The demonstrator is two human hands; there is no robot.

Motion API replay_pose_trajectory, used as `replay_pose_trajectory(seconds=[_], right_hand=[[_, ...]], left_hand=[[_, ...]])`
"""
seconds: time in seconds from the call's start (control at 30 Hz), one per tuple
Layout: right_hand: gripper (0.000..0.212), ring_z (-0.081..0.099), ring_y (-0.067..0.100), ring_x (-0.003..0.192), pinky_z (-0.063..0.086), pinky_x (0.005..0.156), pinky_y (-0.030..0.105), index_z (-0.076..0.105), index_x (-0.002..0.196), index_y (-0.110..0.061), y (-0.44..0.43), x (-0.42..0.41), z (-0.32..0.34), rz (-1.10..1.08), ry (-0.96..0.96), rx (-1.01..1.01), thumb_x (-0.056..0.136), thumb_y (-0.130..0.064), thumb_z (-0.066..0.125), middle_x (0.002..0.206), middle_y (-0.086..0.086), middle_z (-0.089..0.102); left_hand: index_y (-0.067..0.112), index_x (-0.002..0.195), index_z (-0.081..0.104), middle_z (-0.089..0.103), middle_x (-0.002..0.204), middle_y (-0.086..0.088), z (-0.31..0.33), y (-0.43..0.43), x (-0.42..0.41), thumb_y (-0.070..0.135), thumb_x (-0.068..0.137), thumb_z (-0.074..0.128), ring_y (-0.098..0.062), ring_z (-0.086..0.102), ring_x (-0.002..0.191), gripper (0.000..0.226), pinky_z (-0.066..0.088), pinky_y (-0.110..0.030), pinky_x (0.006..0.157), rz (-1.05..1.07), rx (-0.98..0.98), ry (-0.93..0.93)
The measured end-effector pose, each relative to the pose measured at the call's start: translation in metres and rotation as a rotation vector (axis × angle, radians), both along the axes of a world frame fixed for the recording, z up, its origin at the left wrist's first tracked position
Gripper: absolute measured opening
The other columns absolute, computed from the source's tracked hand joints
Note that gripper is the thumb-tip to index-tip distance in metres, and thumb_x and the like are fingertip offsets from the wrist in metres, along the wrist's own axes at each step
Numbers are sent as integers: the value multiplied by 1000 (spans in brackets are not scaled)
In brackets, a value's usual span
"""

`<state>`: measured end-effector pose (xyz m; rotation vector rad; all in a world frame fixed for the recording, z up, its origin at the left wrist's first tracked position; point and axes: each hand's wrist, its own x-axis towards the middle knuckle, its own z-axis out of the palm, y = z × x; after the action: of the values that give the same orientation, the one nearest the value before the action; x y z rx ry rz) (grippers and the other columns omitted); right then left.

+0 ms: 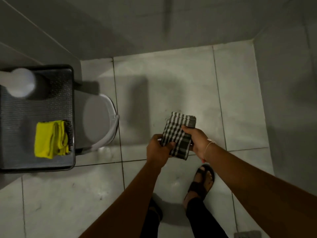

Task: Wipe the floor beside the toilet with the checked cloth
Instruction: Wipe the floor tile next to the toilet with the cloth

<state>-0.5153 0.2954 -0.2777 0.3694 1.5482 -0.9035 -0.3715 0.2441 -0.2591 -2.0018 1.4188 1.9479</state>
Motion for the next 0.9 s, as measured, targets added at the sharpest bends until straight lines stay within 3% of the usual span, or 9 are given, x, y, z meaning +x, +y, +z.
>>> replay_pose_trajectory(seconds=[0.1, 0.17, 0.3, 0.37, 0.43, 0.5, 0.57, 0.73, 0.9], right_hand=[[35, 65, 29, 104, 48, 101, 49, 64, 115, -15, 12, 11, -36, -56, 19, 26, 87, -36, 67, 117, 10, 69], [34, 64, 30, 104, 49, 99, 50, 62, 115, -14, 17, 16, -52, -85, 64, 59, 89, -35, 64, 118, 12, 68], [41, 60, 28, 96, 50, 89, 40, 62, 117, -9, 18, 10, -71, -28, 233, 192, 89, -39, 63, 108, 8, 64], [39, 56, 25, 88, 47, 82, 36, 64, 115, -9, 18, 6, -83, -24, 337, 225, 89, -39, 62, 100, 6, 60], [29, 58, 22, 84, 47, 83, 34, 67, 110, -16, 18, 4, -97, -39, 442, 168, 90, -37, 61, 102, 7, 64], [26, 63, 26, 93, 49, 90, 38, 68, 110, -17, 18, 3, -113, 29, 567, 131, 91, -34, 60, 111, 10, 69], [31, 62, 32, 105, 49, 94, 40, 67, 115, -16, 18, -1, -135, 107, 680, 147, 92, -35, 59, 115, 12, 69], [33, 63, 34, 105, 48, 92, 35, 65, 120, -16, 19, -10, -184, 263, 868, 131, 92, -33, 58, 116, 13, 70], [32, 65, 38, 101, 52, 88, 39, 65, 119, -14, 28, -18, -215, 329, 997, 119, 91, -28, 59, 109, 15, 72]], left_hand=[[22, 118, 53, 66, 120, -10, -36, 7, 11, 37, 85, 68, -24, 66, 100, 40, 59, -45, 84, -7, 22, -4], [24, 127, 50, 62, 129, -8, -52, 3, 24, 51, 89, 56, -21, 61, 108, 47, 52, -38, 91, -93, -82, -83], [21, 145, 31, 36, 155, -8, -78, -17, 55, 50, 95, 40, -26, 33, 142, 59, 36, -43, 111, -576, -565, -345], [19, 149, 23, 22, 160, -12, -96, -30, 64, 48, 96, 35, -29, 16, 149, 61, 26, -49, 118, -774, -665, -422], [18, 152, 14, 10, 163, -13, -119, -44, 68, 48, 97, 29, -30, 3, 151, 65, 14, -51, 121, -897, -696, -472], [17, 153, 7, 3, 164, -14, -143, -56, 68, 49, 97, 25, -31, -4, 151, 67, 6, -51, 122, -974, -730, -515], [14, 153, 5, 1, 164, -16, -169, -64, 67, 50, 97, 21, -33, -5, 151, 69, 5, -53, 122, -1025, -771, -552], [15, 153, -4, -7, 163, -16, -235, -80, 64, 63, 92, 13, -32, -12, 150, 80, -4, -52, 121, -1119, -749, -571], [9, 153, 3, -3, 163, -17, -276, -104, 72, 61, 92, 27, -34, -5, 151, 84, 4, -57, 120, -1104, -737, -546]])
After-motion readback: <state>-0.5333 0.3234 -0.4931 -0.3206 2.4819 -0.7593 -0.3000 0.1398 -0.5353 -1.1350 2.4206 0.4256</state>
